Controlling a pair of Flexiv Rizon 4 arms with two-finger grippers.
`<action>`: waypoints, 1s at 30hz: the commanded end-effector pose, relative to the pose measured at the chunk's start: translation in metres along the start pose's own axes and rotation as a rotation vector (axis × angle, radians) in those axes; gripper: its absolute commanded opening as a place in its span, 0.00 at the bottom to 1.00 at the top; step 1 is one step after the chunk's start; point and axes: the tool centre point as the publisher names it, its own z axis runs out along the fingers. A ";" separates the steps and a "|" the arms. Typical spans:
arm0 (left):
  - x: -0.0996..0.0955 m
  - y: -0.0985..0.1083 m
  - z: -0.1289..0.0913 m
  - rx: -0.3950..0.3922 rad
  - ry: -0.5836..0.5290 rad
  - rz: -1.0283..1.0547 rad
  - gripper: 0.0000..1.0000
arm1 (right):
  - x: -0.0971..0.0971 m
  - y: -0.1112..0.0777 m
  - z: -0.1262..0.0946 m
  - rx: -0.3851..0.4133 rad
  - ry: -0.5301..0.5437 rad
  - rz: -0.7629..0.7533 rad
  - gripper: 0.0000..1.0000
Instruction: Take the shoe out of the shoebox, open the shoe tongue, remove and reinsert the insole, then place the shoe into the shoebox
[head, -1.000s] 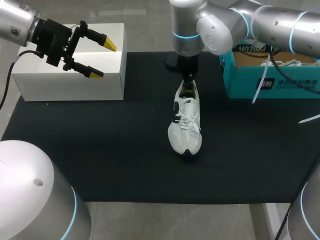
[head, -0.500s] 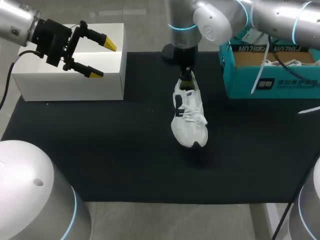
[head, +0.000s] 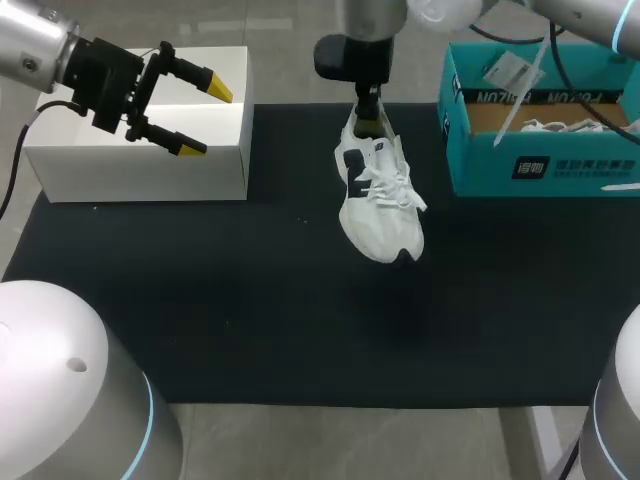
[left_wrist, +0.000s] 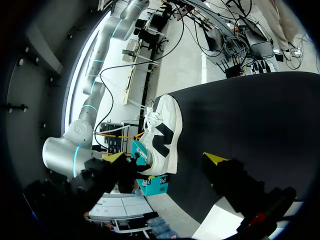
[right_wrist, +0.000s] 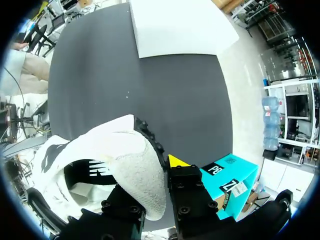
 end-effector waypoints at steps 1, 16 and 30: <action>0.000 0.001 0.000 0.001 0.003 0.001 1.00 | 0.009 -0.006 -0.038 -0.020 -0.027 -0.010 0.00; 0.000 0.001 0.000 0.001 0.003 0.001 1.00 | 0.013 -0.002 -0.050 -0.046 -0.051 0.008 0.00; 0.000 0.001 0.000 0.001 0.003 0.001 1.00 | 0.004 -0.001 -0.082 0.039 -0.026 0.009 0.00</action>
